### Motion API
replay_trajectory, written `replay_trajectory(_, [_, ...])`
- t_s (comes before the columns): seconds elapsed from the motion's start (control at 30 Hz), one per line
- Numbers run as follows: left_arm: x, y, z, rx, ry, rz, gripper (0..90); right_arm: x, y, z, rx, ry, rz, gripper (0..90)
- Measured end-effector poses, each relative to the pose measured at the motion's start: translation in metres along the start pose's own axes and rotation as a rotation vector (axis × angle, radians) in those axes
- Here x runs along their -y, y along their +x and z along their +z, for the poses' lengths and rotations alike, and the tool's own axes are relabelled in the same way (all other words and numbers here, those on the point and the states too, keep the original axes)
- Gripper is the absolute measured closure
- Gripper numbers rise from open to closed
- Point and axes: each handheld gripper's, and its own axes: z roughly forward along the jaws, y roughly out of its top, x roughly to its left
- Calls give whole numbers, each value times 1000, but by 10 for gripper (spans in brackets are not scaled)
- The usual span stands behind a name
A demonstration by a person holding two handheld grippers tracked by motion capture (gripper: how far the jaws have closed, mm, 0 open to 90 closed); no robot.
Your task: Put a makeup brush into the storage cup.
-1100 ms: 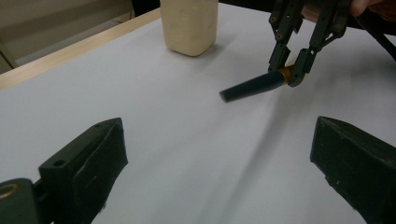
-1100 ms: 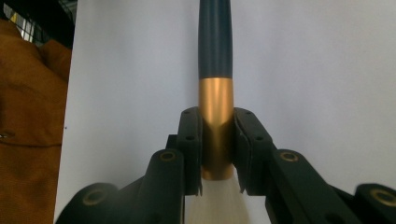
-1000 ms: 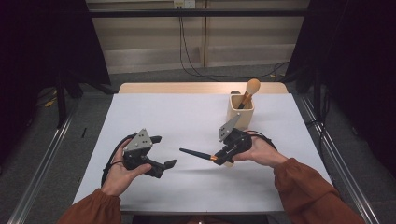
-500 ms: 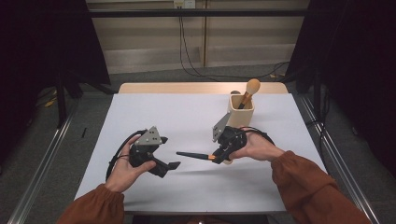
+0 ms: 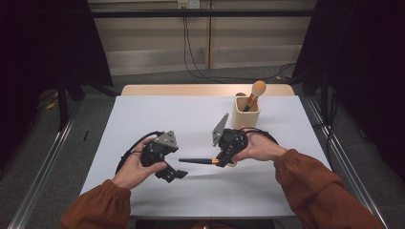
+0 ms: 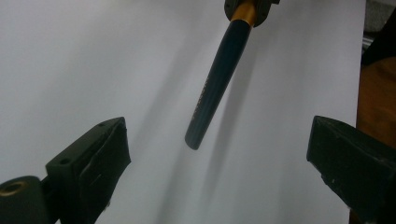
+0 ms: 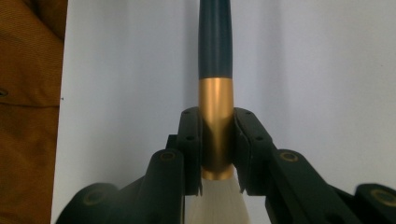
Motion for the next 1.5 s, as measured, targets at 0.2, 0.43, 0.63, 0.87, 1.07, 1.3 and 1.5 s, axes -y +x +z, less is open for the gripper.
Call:
replay_trajectory(0.2, [-6,2,7,24,52,0,57,-4,0,3,-11,23,-13,744])
replay_trajectory(0.43, [-10,6,14,43,93,21,71,-7,-2,6,-33,30,-21,743])
replay_trajectory(0.63, [-16,9,18,83,112,45,80,-9,-1,9,-45,39,-24,743])
replay_trajectory(0.87, [-21,7,26,77,126,61,62,-11,-3,12,-58,32,-35,743])
replay_trajectory(1.07, [-22,6,28,93,122,72,129,-13,-2,13,-59,30,-28,743])
replay_trajectory(1.3, [-23,5,32,82,101,87,226,-17,-1,16,-67,18,-47,743])
replay_trajectory(1.5, [-24,5,35,72,88,95,323,-19,-2,17,-64,12,-48,743])
